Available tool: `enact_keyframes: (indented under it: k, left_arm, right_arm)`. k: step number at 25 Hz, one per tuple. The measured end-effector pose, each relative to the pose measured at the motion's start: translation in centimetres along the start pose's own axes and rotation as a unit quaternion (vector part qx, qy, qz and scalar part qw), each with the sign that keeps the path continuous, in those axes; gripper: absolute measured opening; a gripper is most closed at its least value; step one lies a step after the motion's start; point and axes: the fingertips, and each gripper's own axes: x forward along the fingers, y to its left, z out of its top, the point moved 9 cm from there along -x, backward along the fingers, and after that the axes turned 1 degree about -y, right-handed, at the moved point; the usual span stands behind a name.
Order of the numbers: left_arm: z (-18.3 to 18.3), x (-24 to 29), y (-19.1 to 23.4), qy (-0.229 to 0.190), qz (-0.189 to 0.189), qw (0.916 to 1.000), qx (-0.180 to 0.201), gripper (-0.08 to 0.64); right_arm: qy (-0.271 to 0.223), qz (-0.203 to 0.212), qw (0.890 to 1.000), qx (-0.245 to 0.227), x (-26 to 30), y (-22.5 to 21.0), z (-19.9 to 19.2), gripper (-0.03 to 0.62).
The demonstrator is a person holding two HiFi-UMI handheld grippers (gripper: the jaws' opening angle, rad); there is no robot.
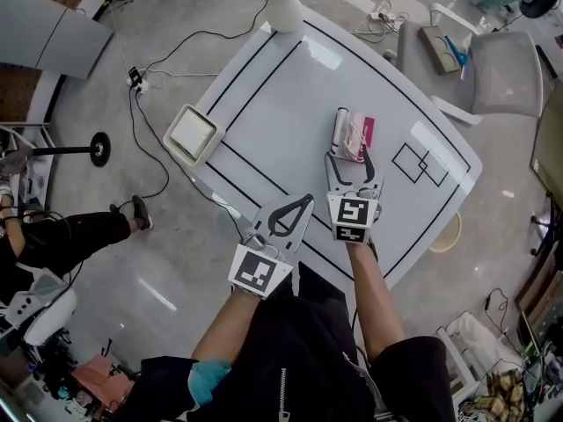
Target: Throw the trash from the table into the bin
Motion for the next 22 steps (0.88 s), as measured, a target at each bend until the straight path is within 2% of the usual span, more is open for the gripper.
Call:
enact_keyframes:
  k: [10, 15, 22]
  left_arm:
    - [-1.1, -1.1, 1.7, 0.015, 0.040, 0.9988, -0.022, 0.006]
    - [-1.6, -1.4, 2.3, 0.017, 0.050, 0.9982, -0.028, 0.006]
    - [-1.5, -1.0, 2.3, 0.016, 0.048, 0.9983, -0.028, 0.006]
  right_arm:
    - [0.084, -0.034, 0.995, -0.040, 5.6, 0.1, -2.7, 0.308]
    - [0.098, -0.037, 0.993, -0.056, 6.7, 0.7, -3.2, 0.308]
    - [0.103, -0.047, 0.992, -0.051, 6.9, 0.5, -3.2, 0.307]
